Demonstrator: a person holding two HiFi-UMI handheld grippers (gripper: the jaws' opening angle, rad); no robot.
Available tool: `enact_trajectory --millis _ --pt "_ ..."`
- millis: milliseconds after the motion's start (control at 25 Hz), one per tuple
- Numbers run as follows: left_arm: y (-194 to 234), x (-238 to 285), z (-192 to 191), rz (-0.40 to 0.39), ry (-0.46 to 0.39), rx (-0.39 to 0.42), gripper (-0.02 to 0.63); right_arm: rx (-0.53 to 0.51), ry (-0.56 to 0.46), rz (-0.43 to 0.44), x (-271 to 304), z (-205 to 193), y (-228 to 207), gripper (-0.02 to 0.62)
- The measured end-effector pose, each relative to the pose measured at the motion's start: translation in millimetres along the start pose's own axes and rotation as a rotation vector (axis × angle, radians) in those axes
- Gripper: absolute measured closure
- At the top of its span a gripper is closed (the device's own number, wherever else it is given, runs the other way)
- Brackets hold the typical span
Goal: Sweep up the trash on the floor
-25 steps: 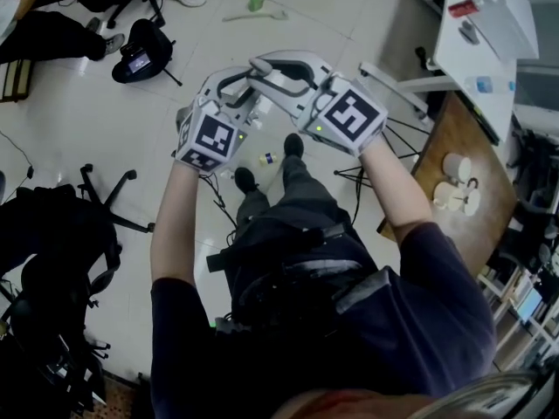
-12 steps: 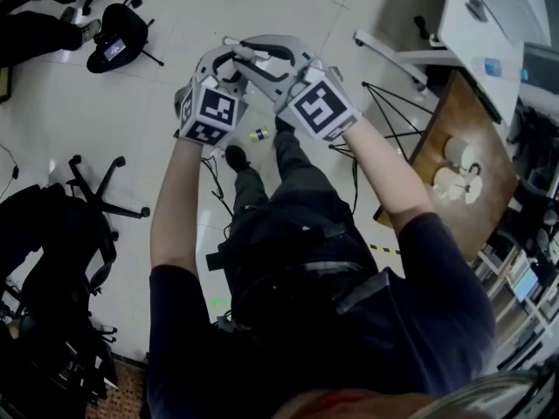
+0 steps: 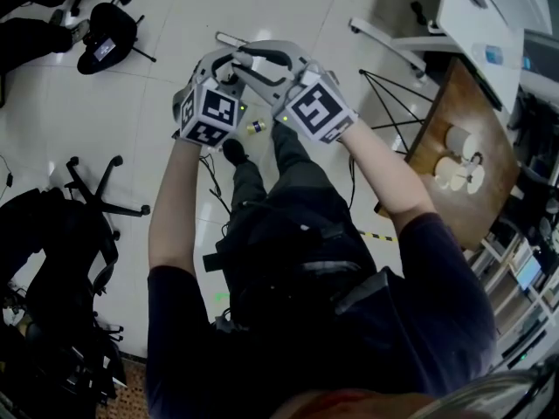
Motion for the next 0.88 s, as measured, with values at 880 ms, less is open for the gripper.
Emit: enact_trajectory --millis 880 --pt "-70.6 -63.2 -91.1 -0.079 0.048 -0.191 0.506 0.185 0.068 0.105 3.3 -29.4 134.3 0.442"
Point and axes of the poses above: the fingertips, and each gripper's own axes: x forward along the fingers, y to its left, z out of its top, the point moved 6 cm from there along -x, backward along the fingers, and after that the axes turned 7 degrees about y, right-handed, at the moved point
